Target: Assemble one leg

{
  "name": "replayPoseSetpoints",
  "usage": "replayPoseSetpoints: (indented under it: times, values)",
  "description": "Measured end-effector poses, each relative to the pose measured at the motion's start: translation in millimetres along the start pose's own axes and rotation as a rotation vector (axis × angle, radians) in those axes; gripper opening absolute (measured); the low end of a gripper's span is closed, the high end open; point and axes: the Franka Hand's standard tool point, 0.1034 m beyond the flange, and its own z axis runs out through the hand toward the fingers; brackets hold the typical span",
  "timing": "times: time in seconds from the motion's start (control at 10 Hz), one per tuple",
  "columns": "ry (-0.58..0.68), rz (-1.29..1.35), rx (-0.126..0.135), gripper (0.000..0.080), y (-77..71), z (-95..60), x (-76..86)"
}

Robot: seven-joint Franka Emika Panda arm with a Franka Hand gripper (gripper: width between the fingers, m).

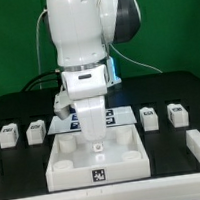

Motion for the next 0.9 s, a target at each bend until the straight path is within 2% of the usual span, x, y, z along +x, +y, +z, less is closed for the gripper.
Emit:
replayPoseSetpoints:
  times: [0.1, 0.2, 0.3, 0.4, 0.5, 0.6, 0.9]
  values:
    - [0.000, 0.000, 0.000, 0.0436, 0.0, 0.1, 0.0]
    - [0.000, 0.000, 0.001, 0.0436, -0.3, 0.3, 0.0]
    - [0.000, 0.000, 0.001, 0.0252, -0.5, 0.4, 0.0]
    - [0.000, 0.000, 0.001, 0.0118, -0.5, 0.5, 0.0]
    - [0.000, 0.001, -0.006, 0.0118, 1.2, -0.6, -0.4]
    - [0.000, 0.001, -0.009, 0.0057, 1.7, -0.8, -0.4]
    - [0.000, 0.001, -0.013, 0.0057, 2.5, -1.1, -0.4]
